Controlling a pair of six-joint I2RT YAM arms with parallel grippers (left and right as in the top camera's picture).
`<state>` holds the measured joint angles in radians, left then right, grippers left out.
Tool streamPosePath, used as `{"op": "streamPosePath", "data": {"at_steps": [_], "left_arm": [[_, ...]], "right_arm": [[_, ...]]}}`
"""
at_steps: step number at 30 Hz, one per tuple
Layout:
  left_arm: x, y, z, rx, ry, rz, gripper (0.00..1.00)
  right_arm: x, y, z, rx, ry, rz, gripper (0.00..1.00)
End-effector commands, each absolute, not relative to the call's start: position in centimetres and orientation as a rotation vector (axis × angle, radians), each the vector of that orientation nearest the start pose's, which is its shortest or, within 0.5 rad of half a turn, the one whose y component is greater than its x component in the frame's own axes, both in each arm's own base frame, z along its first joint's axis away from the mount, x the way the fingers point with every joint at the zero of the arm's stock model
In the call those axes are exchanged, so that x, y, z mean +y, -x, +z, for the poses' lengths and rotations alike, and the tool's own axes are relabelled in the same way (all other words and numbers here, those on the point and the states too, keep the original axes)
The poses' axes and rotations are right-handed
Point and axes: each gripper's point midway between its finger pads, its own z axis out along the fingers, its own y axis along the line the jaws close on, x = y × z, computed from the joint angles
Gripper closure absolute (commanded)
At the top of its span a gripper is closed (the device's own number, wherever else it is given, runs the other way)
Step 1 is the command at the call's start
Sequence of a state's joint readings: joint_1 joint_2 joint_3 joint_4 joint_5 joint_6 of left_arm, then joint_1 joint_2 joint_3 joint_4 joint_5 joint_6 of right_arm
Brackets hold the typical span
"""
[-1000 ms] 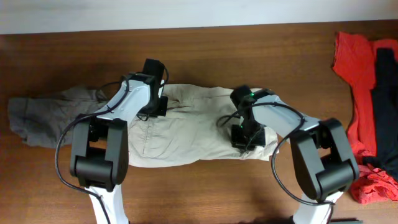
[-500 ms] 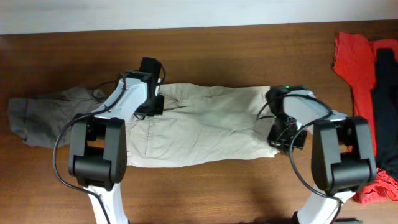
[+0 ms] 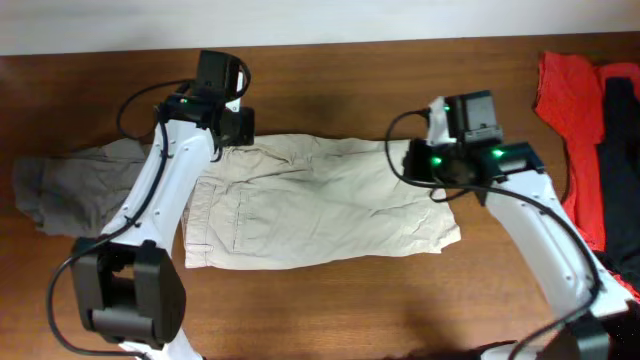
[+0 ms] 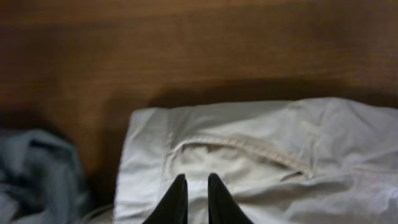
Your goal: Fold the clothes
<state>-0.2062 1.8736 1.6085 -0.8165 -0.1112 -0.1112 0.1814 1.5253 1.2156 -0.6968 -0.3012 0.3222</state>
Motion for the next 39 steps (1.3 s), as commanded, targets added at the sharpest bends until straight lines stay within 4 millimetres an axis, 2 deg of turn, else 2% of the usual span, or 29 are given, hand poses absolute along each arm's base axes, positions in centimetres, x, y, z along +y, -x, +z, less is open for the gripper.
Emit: {"op": "streamPosePath", "data": {"at_steps": [1, 6, 9, 11, 15, 19, 23, 26, 29, 32, 33, 36, 39], "left_arm": [[-9.4, -46.3, 11.3, 2.691, -0.181, -0.058, 0.89], [-9.8, -46.8, 7.5, 2.745, -0.219, -0.042, 0.89], [-9.7, -46.9, 4.9, 2.786, -0.242, -0.025, 0.89], [-9.1, -47.0, 3.4, 2.806, -0.256, 0.028, 0.92], [-7.9, -46.7, 1.1, 2.852, -0.250, 0.130, 0.94], [-6.9, -46.4, -0.1, 2.874, -0.245, 0.220, 0.95], [-6.7, -46.6, 0.0, 2.864, -0.241, 0.236, 0.95], [-6.8, -46.8, 0.0, 2.856, -0.239, 0.232, 0.95], [-7.0, -47.1, 0.8, 2.842, -0.240, 0.227, 0.91], [-7.2, -47.9, 3.2, 2.807, -0.233, 0.213, 0.87], [-7.3, -48.2, 4.4, 2.788, -0.229, 0.208, 0.86], [-7.4, -49.0, 9.0, 2.730, -0.215, 0.194, 0.71], [-7.4, -48.8, 13.9, 2.683, -0.178, 0.176, 0.59]], "right_arm": [[15.0, -37.9, 12.9, 2.661, -0.025, 0.668, 0.96], [16.5, -39.5, 7.5, 2.731, -0.052, 0.669, 0.96], [15.2, -40.1, 3.5, 2.791, -0.098, 0.559, 0.96], [12.7, -40.6, 1.2, 2.818, -0.157, 0.363, 0.96], [8.3, -40.9, -1.1, 2.840, -0.257, 0.136, 0.96], [3.0, -40.6, -1.6, 2.850, -0.403, -0.024, 0.96], [-3.1, -38.5, -1.8, 2.872, -0.614, -0.220, 0.96], [-5.6, -36.9, -2.0, 2.906, -0.728, -0.219, 0.96], [-6.9, -35.7, -1.8, 2.932, -0.804, -0.207, 0.96], [-6.9, -35.2, -0.3, 2.936, -0.843, -0.132, 0.96], [-6.5, -35.3, 0.6, 2.927, -0.846, -0.078, 0.96], [-4.5, -36.2, 4.1, 2.873, -0.790, 0.104, 0.96], [-0.7, -37.3, 8.8, 2.790, -0.600, 0.339, 0.96]]}}
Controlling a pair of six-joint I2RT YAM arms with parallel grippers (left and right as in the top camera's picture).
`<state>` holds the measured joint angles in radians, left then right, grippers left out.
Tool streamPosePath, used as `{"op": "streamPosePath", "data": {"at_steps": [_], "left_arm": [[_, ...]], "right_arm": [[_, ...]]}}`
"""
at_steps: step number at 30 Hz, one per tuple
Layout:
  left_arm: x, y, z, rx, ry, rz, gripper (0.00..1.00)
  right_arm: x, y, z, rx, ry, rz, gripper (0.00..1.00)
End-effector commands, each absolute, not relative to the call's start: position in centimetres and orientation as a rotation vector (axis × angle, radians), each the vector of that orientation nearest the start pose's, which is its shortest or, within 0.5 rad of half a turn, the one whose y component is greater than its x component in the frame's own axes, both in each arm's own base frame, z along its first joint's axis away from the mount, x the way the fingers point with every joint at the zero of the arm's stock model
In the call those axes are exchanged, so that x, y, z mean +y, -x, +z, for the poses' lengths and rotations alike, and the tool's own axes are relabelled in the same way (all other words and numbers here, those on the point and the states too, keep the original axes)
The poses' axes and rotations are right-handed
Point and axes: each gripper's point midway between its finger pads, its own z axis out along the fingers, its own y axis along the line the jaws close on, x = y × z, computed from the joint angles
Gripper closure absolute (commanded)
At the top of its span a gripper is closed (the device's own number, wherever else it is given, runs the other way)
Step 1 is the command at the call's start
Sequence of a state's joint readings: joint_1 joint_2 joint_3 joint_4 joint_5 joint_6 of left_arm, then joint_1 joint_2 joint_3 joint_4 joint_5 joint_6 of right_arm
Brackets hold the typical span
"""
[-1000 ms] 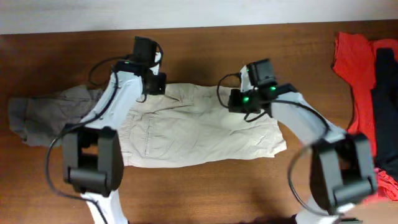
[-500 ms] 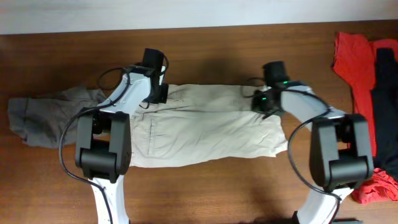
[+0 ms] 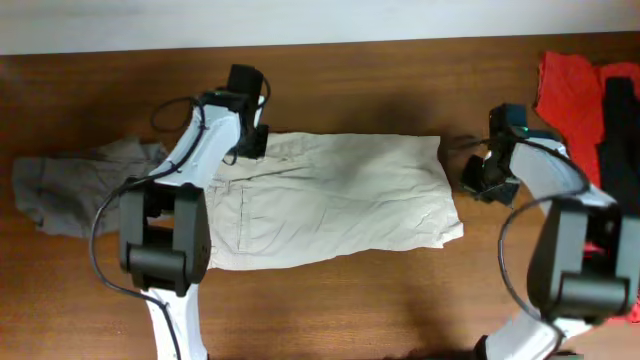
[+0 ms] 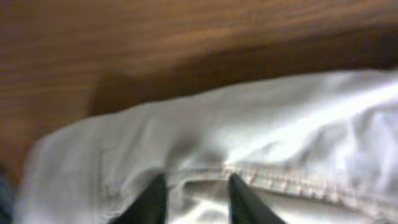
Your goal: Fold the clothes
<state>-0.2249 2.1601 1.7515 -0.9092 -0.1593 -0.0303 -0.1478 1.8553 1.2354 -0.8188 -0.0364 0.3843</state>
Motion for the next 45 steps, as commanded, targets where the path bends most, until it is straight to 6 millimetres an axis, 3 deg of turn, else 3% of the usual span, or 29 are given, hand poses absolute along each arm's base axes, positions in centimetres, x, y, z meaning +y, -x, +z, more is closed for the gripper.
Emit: {"op": "streamPosePath", "data": {"at_steps": [1, 3, 5, 6, 9, 13, 16, 20, 23, 25, 26, 32, 34, 36, 40, 44, 45], "left_arm": [[-7.4, -48.5, 15.4, 2.669, -0.175, 0.167, 0.55], [-7.9, -47.8, 17.4, 2.653, -0.179, 0.112, 0.48], [-9.2, -46.8, 18.2, 2.661, -0.208, 0.000, 0.48], [-9.8, -46.2, 18.1, 2.681, -0.224, -0.057, 0.51], [-10.1, -43.1, 16.4, 2.829, -0.200, -0.113, 0.76], [-9.3, -40.0, 12.9, 2.980, -0.148, -0.087, 0.82], [-9.2, -38.6, 9.5, 3.039, -0.150, -0.092, 0.83], [-9.8, -37.6, 4.8, 3.044, -0.156, -0.163, 0.83], [-9.3, -37.0, 2.0, 3.031, -0.152, -0.131, 0.85], [-8.0, -36.8, 0.7, 3.020, -0.143, -0.034, 0.87], [-6.9, -36.8, -0.1, 3.005, -0.136, 0.057, 0.88], [-4.7, -36.9, -1.2, 2.963, -0.104, 0.208, 0.87], [-4.5, -37.2, -1.1, 2.956, -0.095, 0.206, 0.87], [-4.5, -37.5, -0.9, 2.946, -0.092, 0.203, 0.87], [-4.9, -38.6, 0.7, 2.921, -0.090, 0.183, 0.83], [-5.3, -39.9, 6.1, 2.880, -0.085, 0.162, 0.76], [-5.7, -40.1, 9.0, 2.855, -0.084, 0.128, 0.69]], "right_arm": [[0.6, -37.4, 10.2, 2.762, -0.540, 0.397, 0.96], [3.4, -37.7, 12.9, 2.701, -0.421, 0.498, 0.96], [6.5, -38.0, 14.8, 2.646, -0.292, 0.569, 0.96], [8.0, -38.2, 15.3, 2.628, -0.235, 0.598, 0.96], [13.3, -38.1, 15.5, 2.610, -0.047, 0.668, 0.96], [18.5, -36.6, 13.2, 2.678, 0.107, 0.680, 0.96], [19.3, -36.0, 9.6, 2.782, 0.043, 0.539, 0.96], [19.7, -34.9, 4.8, 2.916, 0.040, 0.473, 0.96], [18.0, -33.9, 1.7, 3.025, -0.011, 0.376, 0.96], [15.4, -33.3, 0.2, 3.090, -0.082, 0.240, 0.96], [12.7, -32.9, -0.4, 3.126, -0.192, 0.105, 0.96], [1.6, -30.6, 0.2, 3.113, -0.625, -0.454, 0.96], [-1.5, -29.7, 0.6, 3.104, -0.731, -0.562, 0.96], [-3.3, -29.1, 0.8, 3.105, -0.816, -0.586, 0.96], [-5.4, -28.4, 1.4, 3.102, -0.934, -0.584, 0.96], [-5.6, -27.9, 4.2, 3.090, -0.948, -0.568, 0.96], [-4.5, -28.3, 5.8, 3.089, -0.871, -0.468, 0.96]]}}
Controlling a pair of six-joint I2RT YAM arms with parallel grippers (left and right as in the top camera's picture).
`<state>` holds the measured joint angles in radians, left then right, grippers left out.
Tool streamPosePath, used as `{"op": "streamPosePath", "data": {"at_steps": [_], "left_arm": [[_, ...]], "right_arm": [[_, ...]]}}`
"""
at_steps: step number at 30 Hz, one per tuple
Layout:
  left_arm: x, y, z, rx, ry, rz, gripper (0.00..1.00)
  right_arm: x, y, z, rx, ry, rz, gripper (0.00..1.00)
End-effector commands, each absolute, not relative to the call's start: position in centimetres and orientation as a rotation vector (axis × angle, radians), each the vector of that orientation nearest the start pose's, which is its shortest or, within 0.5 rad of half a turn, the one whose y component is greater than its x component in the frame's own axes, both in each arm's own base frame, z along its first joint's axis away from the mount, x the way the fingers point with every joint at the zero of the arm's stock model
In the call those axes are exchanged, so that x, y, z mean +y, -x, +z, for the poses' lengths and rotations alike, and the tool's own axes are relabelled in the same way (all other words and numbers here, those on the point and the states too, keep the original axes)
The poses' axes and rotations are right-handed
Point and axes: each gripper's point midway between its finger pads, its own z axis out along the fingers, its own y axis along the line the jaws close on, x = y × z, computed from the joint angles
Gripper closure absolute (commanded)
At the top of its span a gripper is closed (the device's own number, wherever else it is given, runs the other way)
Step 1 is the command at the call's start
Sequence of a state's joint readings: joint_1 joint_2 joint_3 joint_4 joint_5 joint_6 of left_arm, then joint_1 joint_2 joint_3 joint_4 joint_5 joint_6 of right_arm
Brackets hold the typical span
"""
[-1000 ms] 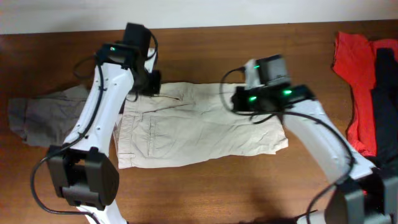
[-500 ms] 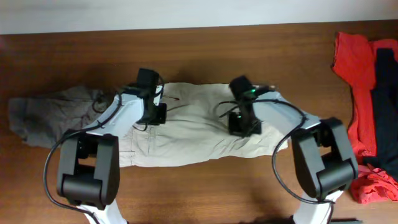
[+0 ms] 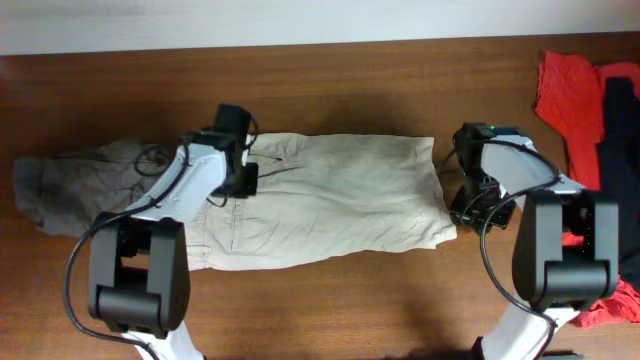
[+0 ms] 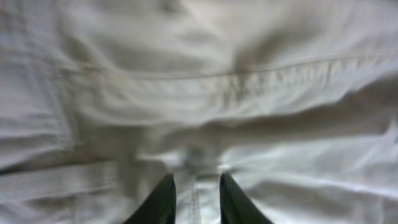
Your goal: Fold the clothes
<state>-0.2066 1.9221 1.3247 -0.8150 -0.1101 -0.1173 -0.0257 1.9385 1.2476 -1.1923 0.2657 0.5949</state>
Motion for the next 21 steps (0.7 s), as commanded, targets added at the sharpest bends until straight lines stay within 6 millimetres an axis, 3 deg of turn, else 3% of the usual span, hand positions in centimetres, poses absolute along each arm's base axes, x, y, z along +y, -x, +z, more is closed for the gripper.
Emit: {"op": "streamPosePath", "data": {"at_steps": [1, 5, 9, 11, 13, 14, 17, 19, 21], "left_arm": [[-5.9, -40.2, 10.9, 2.837, -0.084, 0.101, 0.65], [-5.7, -39.0, 15.9, 2.787, 0.002, 0.066, 0.52], [-4.5, -36.7, 17.8, 2.801, 0.134, 0.059, 0.46], [-3.5, -35.5, 17.7, 2.839, 0.211, 0.070, 0.42], [-2.5, -34.6, 17.4, 2.877, 0.247, 0.090, 0.41], [-2.1, -34.3, 17.0, 2.889, 0.266, 0.095, 0.39], [-1.8, -34.8, 15.9, 2.886, 0.279, 0.059, 0.39], [-2.2, -35.6, 14.5, 2.872, 0.232, 0.032, 0.45], [-2.7, -36.2, 12.8, 2.863, 0.180, 0.018, 0.62]], "right_arm": [[-3.3, -28.7, 6.5, 3.096, -0.791, -0.365, 0.96], [2.7, -30.8, 9.7, 3.055, -0.379, 0.078, 0.96], [6.7, -31.8, 13.2, 2.923, -0.177, 0.305, 0.96], [8.0, -32.0, 14.6, 2.865, -0.118, 0.355, 0.95], [9.2, -32.0, 15.7, 2.824, -0.032, 0.405, 0.87], [9.6, -32.0, 15.9, 2.814, -0.013, 0.423, 0.81], [11.2, -32.1, 15.9, 2.803, 0.036, 0.476, 0.80], [12.9, -32.5, 15.5, 2.790, 0.047, 0.544, 0.90], [15.7, -33.3, 14.9, 2.766, 0.037, 0.647, 0.96]]}}
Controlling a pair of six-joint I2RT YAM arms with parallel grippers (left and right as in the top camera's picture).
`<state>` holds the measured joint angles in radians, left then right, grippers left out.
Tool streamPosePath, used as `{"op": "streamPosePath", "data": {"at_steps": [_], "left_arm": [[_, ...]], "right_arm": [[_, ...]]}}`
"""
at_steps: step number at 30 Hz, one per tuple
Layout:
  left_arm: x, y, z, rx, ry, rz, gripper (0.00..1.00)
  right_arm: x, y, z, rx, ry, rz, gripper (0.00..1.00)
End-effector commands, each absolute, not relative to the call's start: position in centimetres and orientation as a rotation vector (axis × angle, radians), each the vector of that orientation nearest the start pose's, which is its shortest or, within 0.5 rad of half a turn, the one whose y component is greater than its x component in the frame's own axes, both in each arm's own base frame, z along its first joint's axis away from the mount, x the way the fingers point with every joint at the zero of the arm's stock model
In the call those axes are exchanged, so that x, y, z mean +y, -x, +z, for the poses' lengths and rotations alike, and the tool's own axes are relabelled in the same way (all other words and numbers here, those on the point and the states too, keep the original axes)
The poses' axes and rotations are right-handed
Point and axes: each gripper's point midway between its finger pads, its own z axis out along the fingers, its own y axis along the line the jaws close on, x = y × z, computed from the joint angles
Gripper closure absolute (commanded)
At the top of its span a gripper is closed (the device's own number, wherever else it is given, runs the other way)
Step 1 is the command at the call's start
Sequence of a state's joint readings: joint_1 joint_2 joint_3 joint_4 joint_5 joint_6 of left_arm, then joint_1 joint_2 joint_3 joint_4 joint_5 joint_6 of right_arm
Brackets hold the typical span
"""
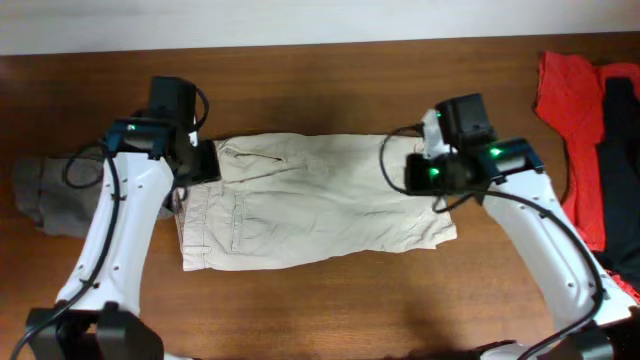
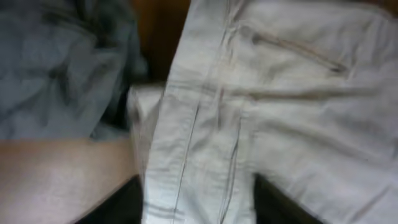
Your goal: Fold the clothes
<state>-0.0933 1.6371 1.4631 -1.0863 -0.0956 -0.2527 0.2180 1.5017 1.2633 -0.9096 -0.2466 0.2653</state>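
Beige shorts [image 1: 320,200] lie flat across the middle of the table, waistband to the left. My left gripper [image 1: 197,162] hangs over the waistband end. In the left wrist view that gripper [image 2: 199,210] is open, its dark fingers [image 2: 118,205] set wide apart on either side of the waistband [image 2: 193,155]. My right gripper [image 1: 415,172] is over the leg end of the shorts; the overhead view does not show how its jaws stand.
A crumpled grey garment [image 1: 45,195] lies just left of the shorts, also at the upper left [image 2: 56,62] of the wrist view. Red cloth [image 1: 570,100] and a black garment [image 1: 622,170] are heaped at the right edge. Brown tabletop [image 1: 320,310] surrounds them.
My left gripper has moved from over the waist part to the left waistband end, and its fingers stand wider apart. My right gripper has moved from the right edge to above the leg end.
Both grippers stood at the far corners of the shorts, the left nearly shut. Then the right was off on the table to the right, the left still at the far left corner. Later the left hovered low over the waist, and now both sit at the two ends.
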Motion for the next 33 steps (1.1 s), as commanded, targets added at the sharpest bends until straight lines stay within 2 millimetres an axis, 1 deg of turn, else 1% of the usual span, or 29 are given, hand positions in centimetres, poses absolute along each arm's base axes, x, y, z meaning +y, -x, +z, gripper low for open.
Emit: {"op": "streamPosePath", "data": {"at_steps": [1, 2, 4, 6, 7, 8, 9, 10, 11, 13, 14, 16, 18, 20, 22, 25, 26, 27, 28, 33], "left_arm": [[-2.8, -36.4, 12.2, 2.857, 0.162, 0.018, 0.76], [-2.9, -36.6, 10.7, 2.850, 0.160, 0.009, 0.88], [-3.0, -36.5, 9.9, 2.850, 0.158, 0.005, 0.89], [-3.0, -36.5, 9.7, 2.852, 0.157, 0.007, 0.89], [-3.0, -36.5, 9.8, 2.850, 0.158, 0.006, 0.84], [-2.9, -36.3, 9.9, 2.852, 0.158, 0.006, 0.72], [-2.9, -36.1, 9.9, 2.862, 0.159, 0.008, 0.63], [-2.8, -35.8, 10.0, 2.870, 0.161, 0.009, 0.57], [-2.8, -35.5, 10.0, 2.883, 0.161, 0.013, 0.55], [-2.8, -35.1, 10.0, 2.903, 0.162, 0.017, 0.54], [-2.7, -34.9, 9.9, 2.910, 0.162, 0.019, 0.54], [-2.7, -34.6, 9.9, 2.921, 0.161, 0.022, 0.52], [-2.7, -34.5, 9.9, 2.925, 0.162, 0.023, 0.46], [-2.7, -34.5, 9.9, 2.925, 0.162, 0.022, 0.38], [-2.7, -34.5, 9.9, 2.925, 0.162, 0.022, 0.36], [-2.8, -34.5, 9.9, 2.926, 0.163, 0.017, 0.34], [-2.9, -34.5, 9.9, 2.927, 0.162, 0.010, 0.33], [-2.9, -34.5, 9.9, 2.927, 0.161, 0.004, 0.30], [-2.9, -34.5, 9.9, 2.928, 0.161, 0.004, 0.28], [-2.9, -34.2, 9.8, 2.937, 0.162, 0.007, 0.22]], "right_arm": [[17.1, -33.7, 14.6, 2.756, 0.065, 0.681, 0.96], [19.4, -34.3, 13.5, 2.746, 0.120, 0.704, 0.96], [21.6, -34.8, 11.6, 2.756, 0.141, 0.714, 0.96], [23.1, -35.2, 9.5, 2.775, 0.166, 0.719, 0.96], [23.5, -35.4, 8.1, 2.794, 0.166, 0.706, 0.96], [23.2, -35.6, 4.8, 2.873, 0.044, 0.638, 0.96], [22.7, -35.4, 2.9, 2.922, -0.039, 0.594, 0.96], [22.5, -35.1, 1.6, 2.962, -0.092, 0.575, 0.96], [22.2, -34.6, -0.3, 3.014, -0.150, 0.552, 0.96], [21.6, -34.1, -2.4, 3.071, -0.212, 0.518, 0.96], [21.3, -34.0, -3.0, 3.087, -0.227, 0.505, 0.96], [20.1, -33.9, -3.6, 3.111, -0.276, 0.479, 0.96], [17.7, -34.0, -3.7, 3.125, -0.426, 0.401, 0.96], [14.7, -33.8, -3.9, 3.132, -0.584, 0.289, 0.96], [12.0, -33.6, -4.0, 3.140, -0.679, 0.203, 0.96], [8.8, -33.4, -4.1, 3.145, -0.756, 0.112, 0.96], [8.0, -33.4, -4.1, 3.147, -0.765, 0.102, 0.96], [6.9, -33.3, -4.1, 3.150, -0.776, 0.089, 0.96], [6.3, -33.3, -4.1, 3.151, -0.780, 0.078, 0.96], [1.7, -32.8, -3.7, 3.120, -0.881, -0.110, 0.96]]}}
